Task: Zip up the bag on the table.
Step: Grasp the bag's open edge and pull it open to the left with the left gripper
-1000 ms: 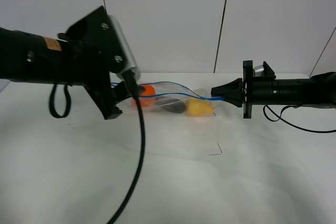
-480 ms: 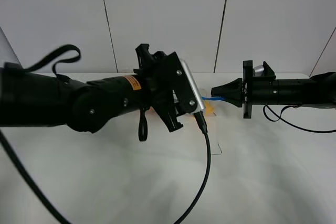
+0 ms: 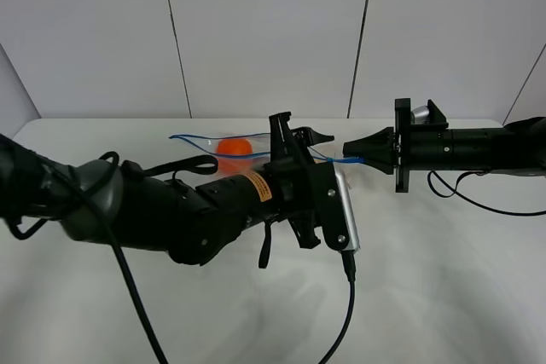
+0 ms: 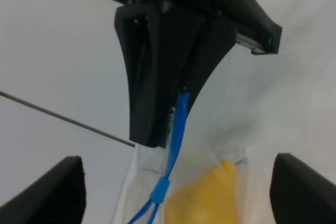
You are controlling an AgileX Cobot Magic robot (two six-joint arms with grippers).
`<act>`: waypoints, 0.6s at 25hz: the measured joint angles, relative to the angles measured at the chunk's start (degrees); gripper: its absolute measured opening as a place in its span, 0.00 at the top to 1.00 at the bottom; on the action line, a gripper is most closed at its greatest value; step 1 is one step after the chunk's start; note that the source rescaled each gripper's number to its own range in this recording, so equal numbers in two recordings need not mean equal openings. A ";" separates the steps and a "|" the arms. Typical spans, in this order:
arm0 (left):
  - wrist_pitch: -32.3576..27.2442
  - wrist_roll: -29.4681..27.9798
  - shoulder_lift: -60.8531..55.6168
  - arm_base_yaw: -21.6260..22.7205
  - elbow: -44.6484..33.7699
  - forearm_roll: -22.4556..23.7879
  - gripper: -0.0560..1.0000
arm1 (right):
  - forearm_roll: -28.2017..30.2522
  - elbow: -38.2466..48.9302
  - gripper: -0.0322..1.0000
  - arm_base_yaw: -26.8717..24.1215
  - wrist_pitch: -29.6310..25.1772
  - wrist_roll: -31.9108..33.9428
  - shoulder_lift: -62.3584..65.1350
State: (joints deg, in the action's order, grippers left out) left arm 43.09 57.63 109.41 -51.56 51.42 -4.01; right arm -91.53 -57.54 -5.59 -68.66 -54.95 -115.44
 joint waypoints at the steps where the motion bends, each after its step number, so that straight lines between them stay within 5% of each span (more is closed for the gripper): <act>1: 1.30 0.00 0.67 0.00 0.00 0.07 0.09 | 0.00 0.00 0.97 0.00 0.00 0.00 0.00; 15: 10.11 0.00 6.23 1.55 2.68 0.72 0.35 | 0.97 0.00 0.97 0.00 0.00 0.00 0.00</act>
State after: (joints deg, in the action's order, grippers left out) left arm 53.20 57.63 115.64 -50.01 54.11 -3.30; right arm -90.56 -57.54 -5.59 -68.66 -54.95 -115.44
